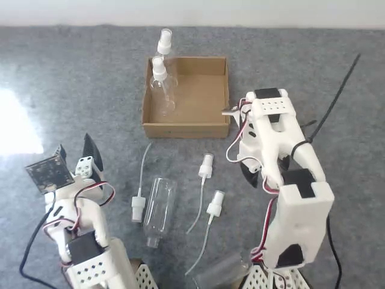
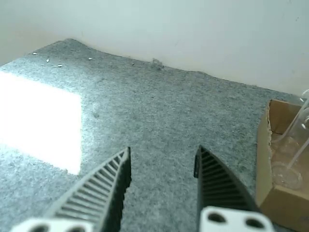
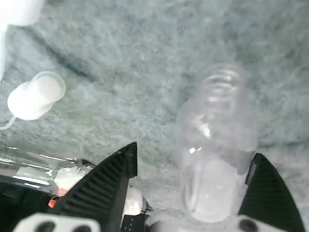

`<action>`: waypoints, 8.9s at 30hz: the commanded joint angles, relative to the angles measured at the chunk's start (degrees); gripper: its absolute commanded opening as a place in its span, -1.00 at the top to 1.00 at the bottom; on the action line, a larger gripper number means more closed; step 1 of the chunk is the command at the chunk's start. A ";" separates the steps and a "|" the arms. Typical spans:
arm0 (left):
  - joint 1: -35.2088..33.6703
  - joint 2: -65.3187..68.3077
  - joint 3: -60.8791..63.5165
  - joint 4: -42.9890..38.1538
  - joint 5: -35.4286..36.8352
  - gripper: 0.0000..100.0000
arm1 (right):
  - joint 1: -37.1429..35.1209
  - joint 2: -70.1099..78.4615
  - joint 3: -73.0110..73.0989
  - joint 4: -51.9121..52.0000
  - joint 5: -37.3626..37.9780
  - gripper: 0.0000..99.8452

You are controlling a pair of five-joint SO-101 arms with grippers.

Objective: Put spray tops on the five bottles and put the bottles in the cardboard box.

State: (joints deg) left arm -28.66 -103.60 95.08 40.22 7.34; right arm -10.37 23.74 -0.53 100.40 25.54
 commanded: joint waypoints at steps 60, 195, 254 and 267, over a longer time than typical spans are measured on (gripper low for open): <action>0.26 -0.88 -1.54 -1.58 0.18 0.59 | 2.15 8.92 -8.70 -1.80 8.97 0.45; 13.27 -0.79 -6.29 3.34 -4.31 0.59 | -14.64 -124.97 68.40 -29.58 -14.68 0.70; 43.60 72.62 -62.37 32.18 -8.35 0.50 | 7.43 -127.52 65.67 -32.40 -18.11 0.82; 52.04 86.68 -66.07 32.09 -8.18 0.52 | 7.52 -127.52 65.67 -32.22 -17.76 0.82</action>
State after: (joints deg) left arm 21.45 -18.95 32.13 72.04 -0.75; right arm -3.69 -103.12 68.75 68.22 8.04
